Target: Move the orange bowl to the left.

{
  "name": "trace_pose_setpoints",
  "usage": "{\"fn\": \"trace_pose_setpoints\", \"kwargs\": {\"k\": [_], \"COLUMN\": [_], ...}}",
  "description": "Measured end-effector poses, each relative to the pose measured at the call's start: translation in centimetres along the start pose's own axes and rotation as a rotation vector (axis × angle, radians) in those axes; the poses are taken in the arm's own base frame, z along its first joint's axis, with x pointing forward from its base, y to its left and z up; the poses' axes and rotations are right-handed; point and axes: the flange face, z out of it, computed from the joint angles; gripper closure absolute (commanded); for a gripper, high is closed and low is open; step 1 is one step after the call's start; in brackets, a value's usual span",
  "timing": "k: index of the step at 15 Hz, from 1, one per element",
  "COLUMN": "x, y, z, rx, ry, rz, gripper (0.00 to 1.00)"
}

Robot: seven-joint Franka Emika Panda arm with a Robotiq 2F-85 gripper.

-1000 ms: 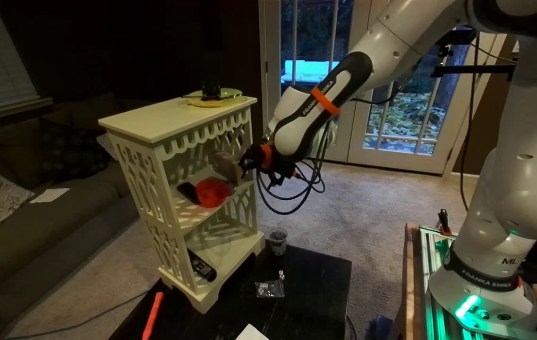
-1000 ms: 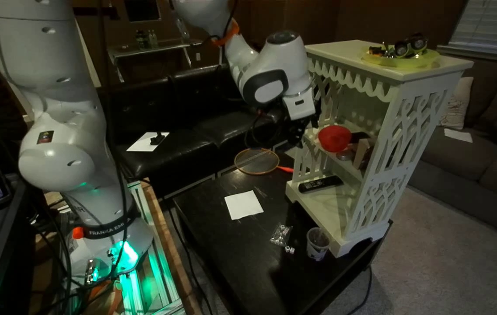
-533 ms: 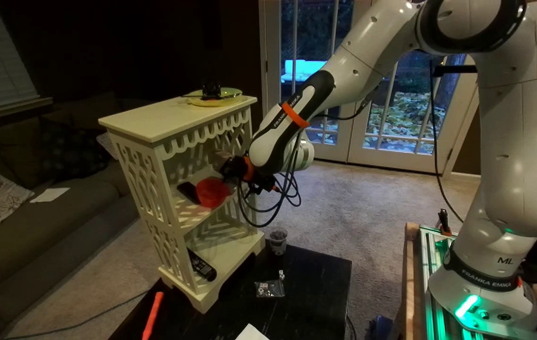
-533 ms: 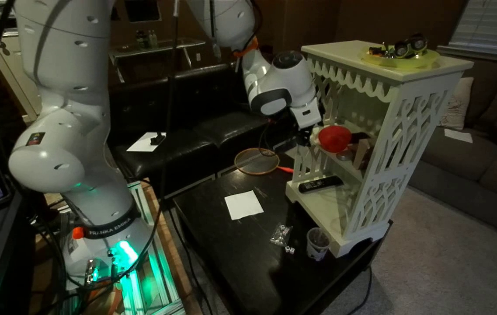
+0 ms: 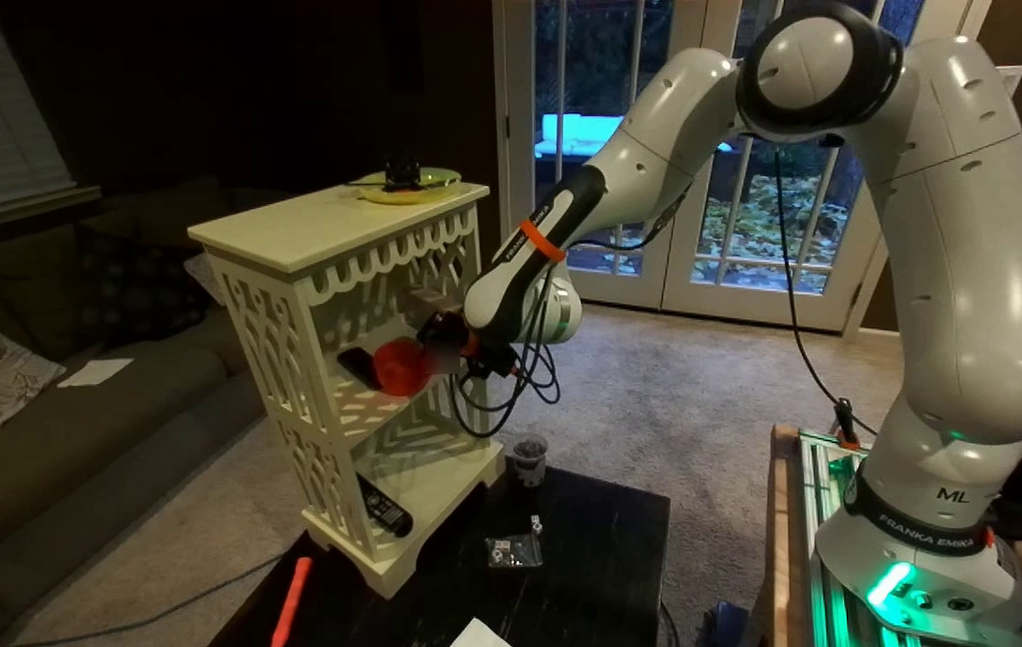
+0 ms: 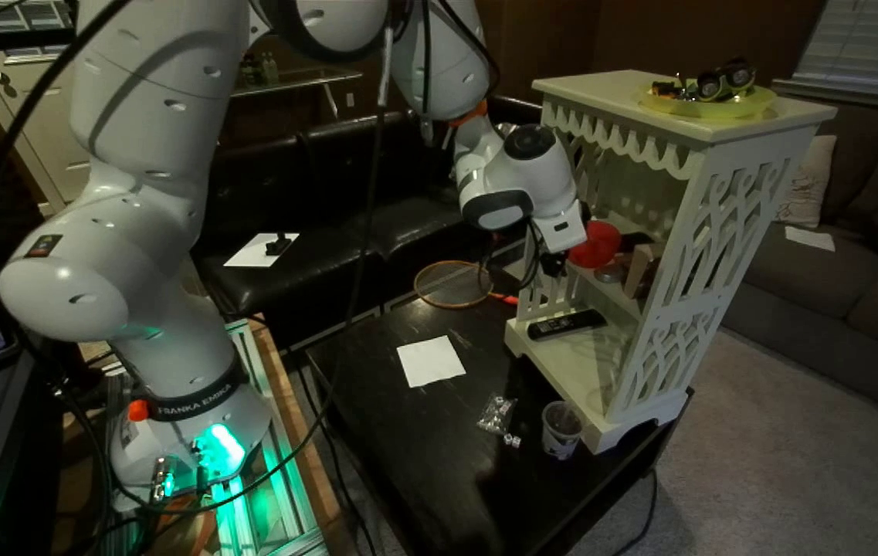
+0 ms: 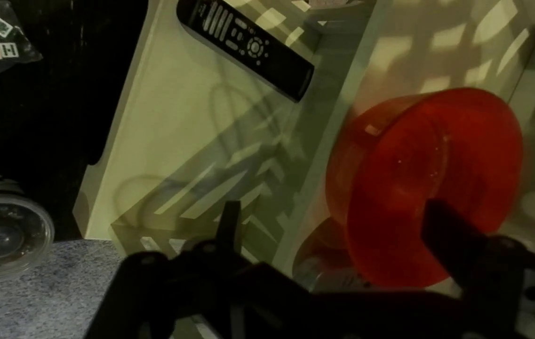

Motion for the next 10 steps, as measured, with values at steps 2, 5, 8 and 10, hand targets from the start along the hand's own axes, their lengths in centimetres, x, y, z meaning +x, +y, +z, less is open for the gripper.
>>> {"fn": "trace_pose_setpoints", "kwargs": {"k": [2,5,8,10], "x": [-0.3,-0.9,-1.0,-0.9], "y": [-0.5,-1.1,-1.4,-1.4], "z": [0.7,1.3,1.7,1.9], "rx": [0.017,0.035,0.044,0.049], "ry": [-0.017,-0.034,-0.041,-0.037], "rz": [-0.004,-0.012,-0.02,-0.023], "gripper": [0.32,0.55,0.77,0.89]}}
